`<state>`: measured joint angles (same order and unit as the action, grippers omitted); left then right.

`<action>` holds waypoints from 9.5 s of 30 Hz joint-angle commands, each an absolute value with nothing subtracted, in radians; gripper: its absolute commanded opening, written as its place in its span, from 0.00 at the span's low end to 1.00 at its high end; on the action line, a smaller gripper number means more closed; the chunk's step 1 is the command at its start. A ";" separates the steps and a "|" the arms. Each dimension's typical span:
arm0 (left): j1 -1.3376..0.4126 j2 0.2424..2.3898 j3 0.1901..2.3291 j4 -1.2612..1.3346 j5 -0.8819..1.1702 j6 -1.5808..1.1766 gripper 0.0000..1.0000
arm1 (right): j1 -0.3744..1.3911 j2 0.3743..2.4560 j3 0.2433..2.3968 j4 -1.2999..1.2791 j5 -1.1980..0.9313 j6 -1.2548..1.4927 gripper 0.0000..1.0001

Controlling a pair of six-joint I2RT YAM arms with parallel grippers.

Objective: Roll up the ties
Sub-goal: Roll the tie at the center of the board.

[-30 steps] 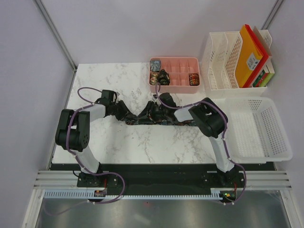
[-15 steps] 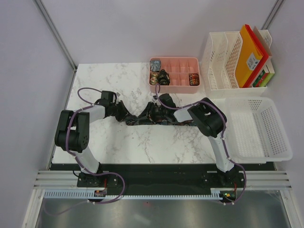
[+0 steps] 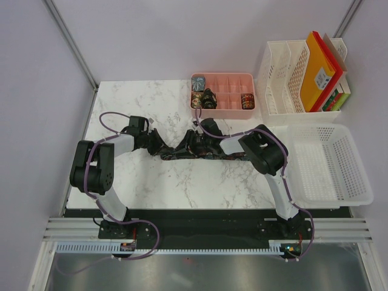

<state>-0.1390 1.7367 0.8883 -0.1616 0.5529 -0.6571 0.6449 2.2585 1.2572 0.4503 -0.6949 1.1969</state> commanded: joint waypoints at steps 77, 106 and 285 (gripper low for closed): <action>-0.213 1.569 0.885 -0.620 0.608 1.264 0.35 | 0.712 2.321 1.304 0.247 -0.650 0.996 0.00; -0.212 1.678 0.930 -0.637 0.561 1.210 0.29 | 0.693 2.217 1.376 0.256 -0.765 0.948 0.47; -0.242 1.549 0.976 -0.584 0.666 0.997 0.27 | 0.693 2.387 1.353 0.141 -0.687 0.925 0.00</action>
<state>-0.2234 1.6005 0.9394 -0.5797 0.6247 1.0622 0.6533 2.3203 1.4063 0.2089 -0.8150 0.9203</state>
